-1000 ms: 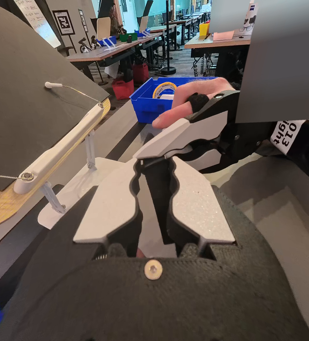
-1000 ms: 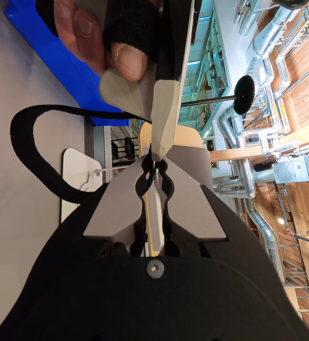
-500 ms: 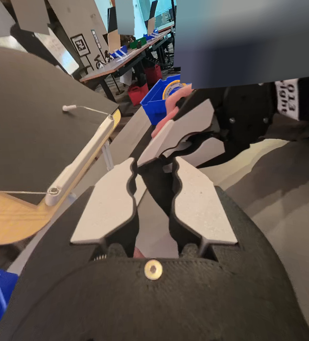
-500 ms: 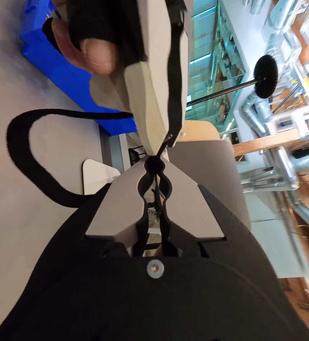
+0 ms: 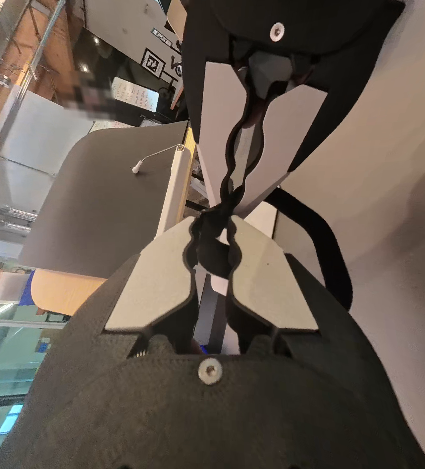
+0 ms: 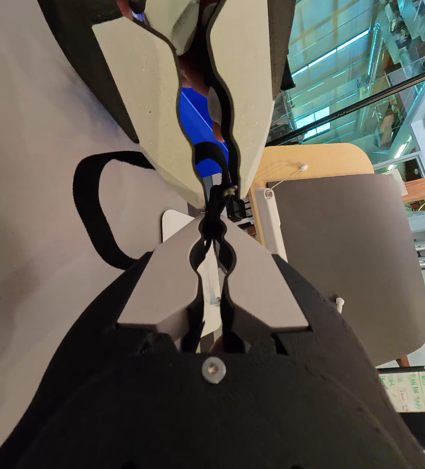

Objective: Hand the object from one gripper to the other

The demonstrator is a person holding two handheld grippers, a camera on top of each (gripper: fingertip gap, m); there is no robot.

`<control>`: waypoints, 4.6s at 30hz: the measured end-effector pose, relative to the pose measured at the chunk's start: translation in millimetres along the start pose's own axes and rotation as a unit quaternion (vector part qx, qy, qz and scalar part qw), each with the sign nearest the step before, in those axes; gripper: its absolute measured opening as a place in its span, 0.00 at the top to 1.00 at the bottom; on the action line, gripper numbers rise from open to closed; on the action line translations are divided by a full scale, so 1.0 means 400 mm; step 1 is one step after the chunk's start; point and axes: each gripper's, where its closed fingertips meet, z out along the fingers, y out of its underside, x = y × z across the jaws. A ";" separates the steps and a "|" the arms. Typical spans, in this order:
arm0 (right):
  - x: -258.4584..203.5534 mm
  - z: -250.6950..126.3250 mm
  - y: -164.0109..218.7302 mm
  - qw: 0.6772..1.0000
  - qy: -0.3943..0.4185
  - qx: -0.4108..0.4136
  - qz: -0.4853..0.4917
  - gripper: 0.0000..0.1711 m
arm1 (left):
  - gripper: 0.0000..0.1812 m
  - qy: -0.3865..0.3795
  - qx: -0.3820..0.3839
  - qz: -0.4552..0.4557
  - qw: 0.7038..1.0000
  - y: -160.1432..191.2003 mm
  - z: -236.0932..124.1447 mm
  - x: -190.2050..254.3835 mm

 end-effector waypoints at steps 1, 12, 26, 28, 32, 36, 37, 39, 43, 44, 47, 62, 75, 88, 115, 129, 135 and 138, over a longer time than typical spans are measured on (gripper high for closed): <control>0.000 -0.001 0.000 1.000 0.000 0.000 -0.001 1.00 | 0.89 0.003 0.000 -0.001 1.000 0.000 -0.001 0.001; 0.029 -0.001 0.011 1.000 0.029 0.010 0.005 0.89 | 0.91 -0.010 0.017 -0.050 0.999 0.001 -0.015 -0.031; 0.064 -0.005 0.028 0.998 0.057 0.009 0.024 0.84 | 0.91 -0.015 0.031 -0.062 0.997 -0.007 -0.024 -0.041; 0.066 -0.007 0.036 0.998 0.054 0.006 0.024 0.81 | 0.91 -0.019 0.034 -0.067 0.997 -0.008 -0.026 -0.047; 0.071 -0.013 0.032 0.998 0.061 0.008 0.008 0.83 | 0.91 -0.019 0.036 -0.068 0.997 -0.009 -0.027 -0.049; 0.079 -0.009 0.040 0.996 0.091 -0.009 -0.025 0.97 | 0.91 -0.018 0.033 -0.061 0.997 -0.012 -0.026 -0.044; 0.079 -0.008 0.041 0.995 0.095 -0.011 -0.030 1.00 | 0.91 -0.018 0.032 -0.061 0.997 -0.013 -0.026 -0.043; 0.081 -0.009 0.040 0.995 0.095 -0.009 -0.019 1.00 | 0.91 -0.019 0.033 -0.061 0.997 -0.014 -0.026 -0.043; 0.086 -0.012 0.035 0.995 0.098 0.004 -0.009 1.00 | 0.91 -0.023 0.038 -0.059 0.997 -0.021 -0.029 -0.047; 0.089 -0.012 0.035 0.995 0.104 0.005 -0.011 1.00 | 0.91 -0.026 0.039 -0.058 0.997 -0.022 -0.029 -0.048; 0.102 -0.008 0.042 0.992 0.123 -0.001 -0.019 0.91 | 0.91 -0.037 0.034 -0.042 0.998 -0.018 -0.026 -0.051; 0.107 -0.004 0.074 0.991 0.129 -0.018 -0.031 1.00 | 0.91 -0.039 0.028 -0.053 0.997 -0.002 -0.009 -0.048; 0.121 -0.020 0.054 0.967 0.192 0.011 -0.169 1.00 | 0.75 0.121 0.112 -0.297 0.940 -0.039 -0.057 -0.058; 0.073 -0.037 -0.035 0.948 0.201 0.095 -0.227 1.00 | 0.92 0.284 0.152 -0.457 0.829 -0.056 -0.044 0.022; 0.090 -0.061 -0.042 0.963 0.190 0.120 -0.148 0.85 | 0.98 0.267 0.183 -0.455 0.830 -0.056 -0.031 0.020; 0.069 -0.074 -0.059 0.953 -0.037 0.207 0.217 0.90 | 0.98 0.107 0.160 -0.346 0.918 -0.042 -0.008 -0.031; 0.070 -0.062 -0.049 0.944 -0.051 0.194 0.260 0.88 | 0.98 0.083 0.149 -0.309 0.936 -0.044 -0.004 -0.027; 0.069 -0.071 -0.060 0.932 -0.073 0.211 0.287 0.91 | 0.98 0.080 0.166 -0.309 0.933 -0.055 -0.012 -0.033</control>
